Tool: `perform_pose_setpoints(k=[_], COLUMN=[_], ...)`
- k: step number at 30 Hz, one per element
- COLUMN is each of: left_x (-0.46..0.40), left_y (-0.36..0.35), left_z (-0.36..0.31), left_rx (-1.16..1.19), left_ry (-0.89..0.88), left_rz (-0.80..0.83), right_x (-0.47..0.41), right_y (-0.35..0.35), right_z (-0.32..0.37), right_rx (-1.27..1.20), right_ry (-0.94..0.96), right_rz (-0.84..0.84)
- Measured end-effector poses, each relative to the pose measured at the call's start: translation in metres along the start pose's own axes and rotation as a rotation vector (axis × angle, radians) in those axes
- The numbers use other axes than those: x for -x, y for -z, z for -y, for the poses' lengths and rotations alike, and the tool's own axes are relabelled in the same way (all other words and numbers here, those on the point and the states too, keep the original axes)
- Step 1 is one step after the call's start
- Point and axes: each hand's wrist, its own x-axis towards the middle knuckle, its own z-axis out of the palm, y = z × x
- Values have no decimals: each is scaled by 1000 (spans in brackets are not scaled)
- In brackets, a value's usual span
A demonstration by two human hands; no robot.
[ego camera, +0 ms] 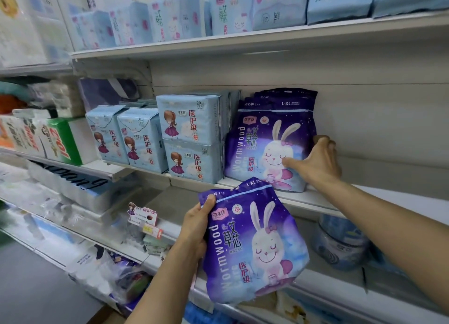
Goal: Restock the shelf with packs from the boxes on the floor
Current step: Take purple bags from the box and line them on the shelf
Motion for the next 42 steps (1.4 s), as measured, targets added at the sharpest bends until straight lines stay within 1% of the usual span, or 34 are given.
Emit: perform_pose_setpoints(k=[11, 16, 19, 21, 23, 26, 28, 30, 35, 38, 42], left_x=[9, 20, 24, 28, 34, 41, 48, 55, 76, 86, 93], left_y=[-4, -15, -25, -34, -47, -69, -88, -109, -162, -189, -217], left_z=[4, 11, 14, 16, 20, 27, 32, 40, 61, 63, 62], left_rx=[-3, -3, -4, 7, 36, 103, 132, 149, 203, 248, 242], left_ry=[8, 6, -11, -17, -22, -27, -39, -50, -102, -145, -218], left_rz=[-2, 0, 2, 10, 29, 84, 121, 141, 148, 138, 123], right_x=[7, 19, 30, 39, 47, 57, 62, 65, 63, 61, 52], right_y=[9, 23, 34, 46, 60, 85, 105, 124, 168, 179, 190], right_z=[-14, -32, -43, -48, -58, -73, -87, -104, -152, -173, -191], right_rx=[-79, -157, -260, -340, -401, -521, -550, -495, -487, -487, -546], right_ry=[80, 133, 157, 154, 136, 53, 9, -1, -92, -105, -90], right_rz=[36, 89, 141, 227, 353, 658, 855, 962, 957, 931, 876])
